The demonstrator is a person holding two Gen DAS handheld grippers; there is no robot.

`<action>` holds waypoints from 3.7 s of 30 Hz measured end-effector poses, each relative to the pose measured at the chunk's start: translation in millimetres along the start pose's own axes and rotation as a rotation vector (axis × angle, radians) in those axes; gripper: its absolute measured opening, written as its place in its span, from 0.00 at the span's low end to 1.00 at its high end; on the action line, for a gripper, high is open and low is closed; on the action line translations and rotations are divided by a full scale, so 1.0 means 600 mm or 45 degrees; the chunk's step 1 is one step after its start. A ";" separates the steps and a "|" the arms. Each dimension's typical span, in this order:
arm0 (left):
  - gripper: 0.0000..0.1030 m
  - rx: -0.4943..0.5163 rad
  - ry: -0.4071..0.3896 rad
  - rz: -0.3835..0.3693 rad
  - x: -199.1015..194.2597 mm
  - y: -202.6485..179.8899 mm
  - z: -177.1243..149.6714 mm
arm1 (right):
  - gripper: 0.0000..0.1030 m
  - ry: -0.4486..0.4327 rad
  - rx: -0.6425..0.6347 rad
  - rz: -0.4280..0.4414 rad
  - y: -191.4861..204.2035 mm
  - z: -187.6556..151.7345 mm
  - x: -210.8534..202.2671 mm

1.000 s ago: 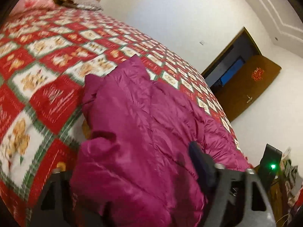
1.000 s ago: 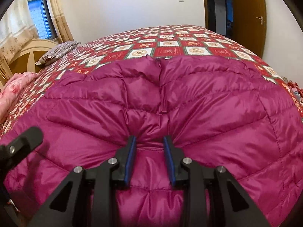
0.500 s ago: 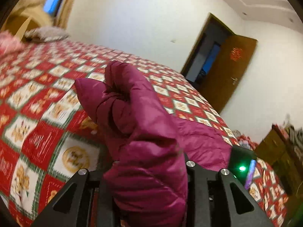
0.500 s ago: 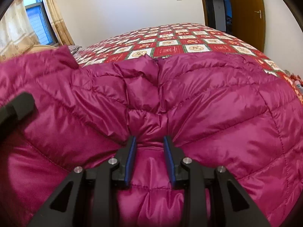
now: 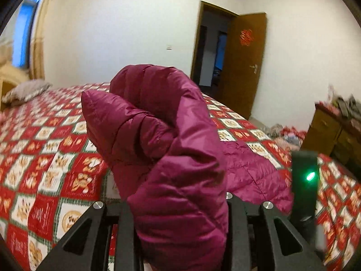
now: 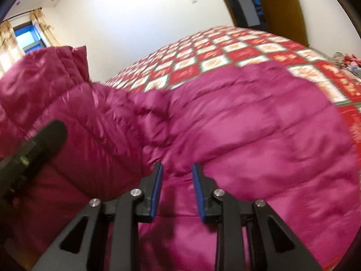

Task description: Fold large clothes

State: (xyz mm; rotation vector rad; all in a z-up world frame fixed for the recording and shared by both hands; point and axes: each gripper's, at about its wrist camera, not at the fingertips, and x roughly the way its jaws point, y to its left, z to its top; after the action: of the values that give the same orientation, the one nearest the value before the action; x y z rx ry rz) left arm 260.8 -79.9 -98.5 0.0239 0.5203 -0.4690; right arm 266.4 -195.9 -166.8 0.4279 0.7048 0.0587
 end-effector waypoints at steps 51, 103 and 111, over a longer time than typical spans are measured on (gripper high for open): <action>0.80 0.859 0.127 -0.167 -0.049 -0.177 -0.170 | 0.15 0.206 -0.078 0.090 -0.148 0.093 -0.005; 0.88 0.169 0.319 0.266 0.221 -0.074 -0.029 | 0.17 0.142 0.064 -0.217 -0.146 0.226 -0.011; 0.88 0.043 0.323 0.141 0.201 -0.030 0.015 | 0.11 0.075 -0.172 -0.493 -0.176 0.153 0.027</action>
State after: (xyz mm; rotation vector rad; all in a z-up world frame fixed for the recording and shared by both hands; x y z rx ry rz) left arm 349.5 -148.4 -147.1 0.1456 0.7556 -0.3681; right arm 327.9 -322.2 -156.3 0.1555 0.8262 -0.2459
